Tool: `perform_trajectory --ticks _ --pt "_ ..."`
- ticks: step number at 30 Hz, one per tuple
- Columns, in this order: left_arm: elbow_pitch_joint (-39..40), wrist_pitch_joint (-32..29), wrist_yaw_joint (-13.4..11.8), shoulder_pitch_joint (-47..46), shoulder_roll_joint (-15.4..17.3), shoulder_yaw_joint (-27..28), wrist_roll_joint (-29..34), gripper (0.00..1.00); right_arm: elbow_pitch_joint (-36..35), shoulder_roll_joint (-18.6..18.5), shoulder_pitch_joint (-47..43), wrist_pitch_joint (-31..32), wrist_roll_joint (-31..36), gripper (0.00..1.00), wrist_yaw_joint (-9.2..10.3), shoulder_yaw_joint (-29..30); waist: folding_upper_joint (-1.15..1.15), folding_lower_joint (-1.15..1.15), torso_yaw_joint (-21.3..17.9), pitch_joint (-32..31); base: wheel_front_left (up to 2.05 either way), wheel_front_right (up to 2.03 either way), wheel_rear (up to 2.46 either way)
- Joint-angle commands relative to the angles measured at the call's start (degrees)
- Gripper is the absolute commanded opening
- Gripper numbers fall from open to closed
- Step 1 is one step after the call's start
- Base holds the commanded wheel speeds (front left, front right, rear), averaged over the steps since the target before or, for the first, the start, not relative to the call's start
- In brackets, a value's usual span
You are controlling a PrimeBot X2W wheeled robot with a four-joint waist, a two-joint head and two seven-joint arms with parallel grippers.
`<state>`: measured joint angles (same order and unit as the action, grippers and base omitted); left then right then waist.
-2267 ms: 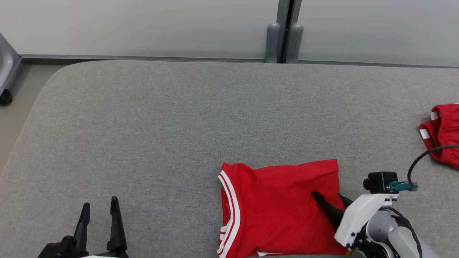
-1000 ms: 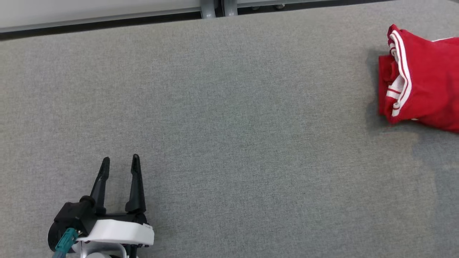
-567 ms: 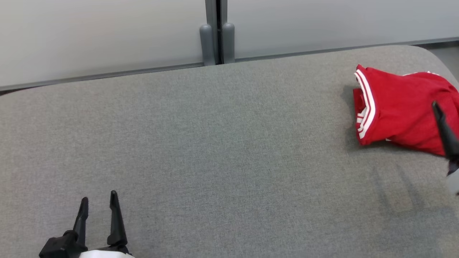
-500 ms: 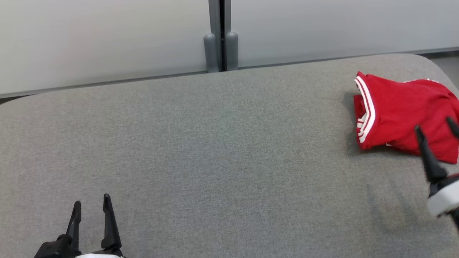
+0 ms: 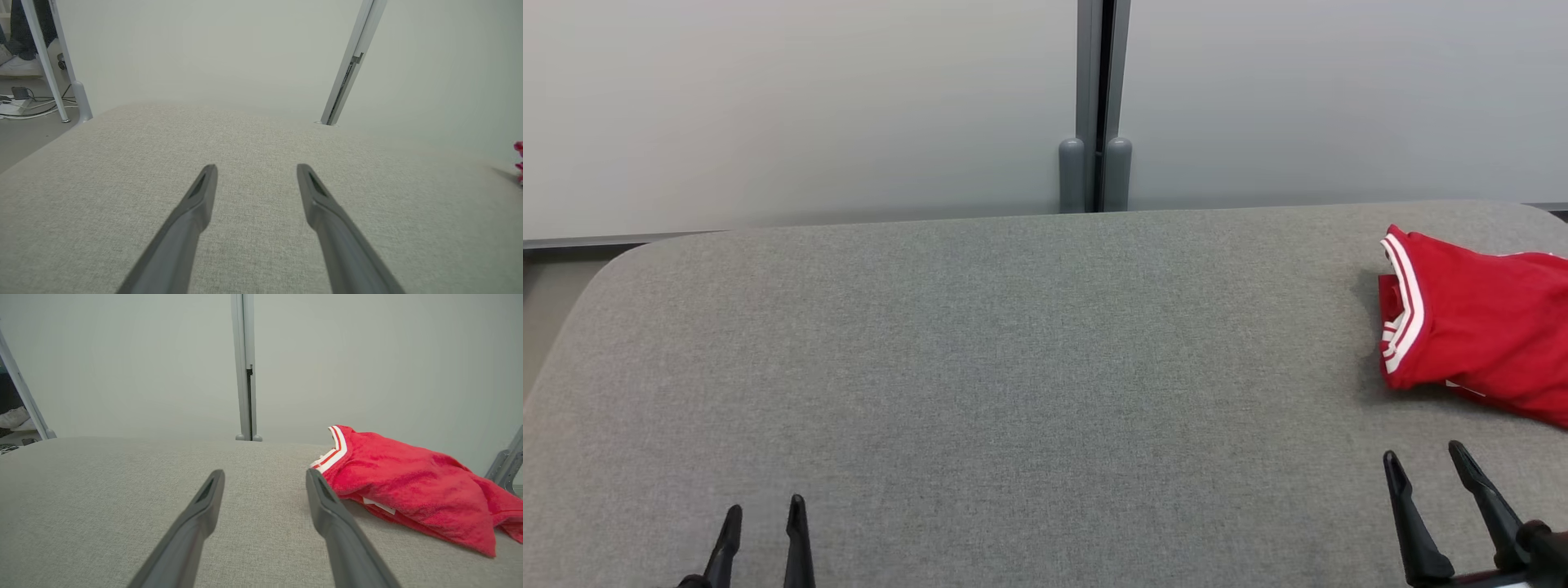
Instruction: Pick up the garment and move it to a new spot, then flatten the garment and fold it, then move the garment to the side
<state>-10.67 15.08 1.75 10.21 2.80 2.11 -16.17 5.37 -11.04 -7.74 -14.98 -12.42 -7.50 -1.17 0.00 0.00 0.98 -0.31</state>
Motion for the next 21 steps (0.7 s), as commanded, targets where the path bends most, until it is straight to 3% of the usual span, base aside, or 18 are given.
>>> perform_trajectory --ticks 1,5,13,14,21 --pt "-0.2 0.1 1.0 0.1 0.2 -0.2 -0.4 1.0 -0.4 0.6 -0.7 -0.2 0.4 1.0 0.01 0.6 0.0 0.0 -0.1 -0.1 0.0 0.0 0.0" --pt "-0.7 0.1 2.8 -0.3 0.2 -0.6 -0.5 1.0 -1.1 2.8 -1.9 -0.3 1.6 1.0 0.01 2.2 0.0 0.0 -0.7 -0.4 0.0 0.0 0.0" --pt "-2.1 0.1 3.0 -0.3 0.2 -0.3 -0.7 1.0 -1.2 4.2 -2.7 -0.3 2.9 1.0 0.01 2.5 0.0 0.0 -2.3 -0.9 0.0 0.0 0.0" --pt "-2.2 0.0 2.8 0.0 0.0 -0.3 -0.6 0.0 -1.0 4.3 -2.3 0.0 2.7 0.0 0.0 2.5 0.0 0.0 -2.3 -0.9 0.0 0.0 0.0" --pt "-4.8 -1.3 2.9 -0.6 -0.7 -0.2 -3.2 0.0 1.4 5.4 -2.2 0.8 -0.3 0.0 0.0 2.1 0.0 0.0 -2.2 -0.9 0.0 0.0 0.0"
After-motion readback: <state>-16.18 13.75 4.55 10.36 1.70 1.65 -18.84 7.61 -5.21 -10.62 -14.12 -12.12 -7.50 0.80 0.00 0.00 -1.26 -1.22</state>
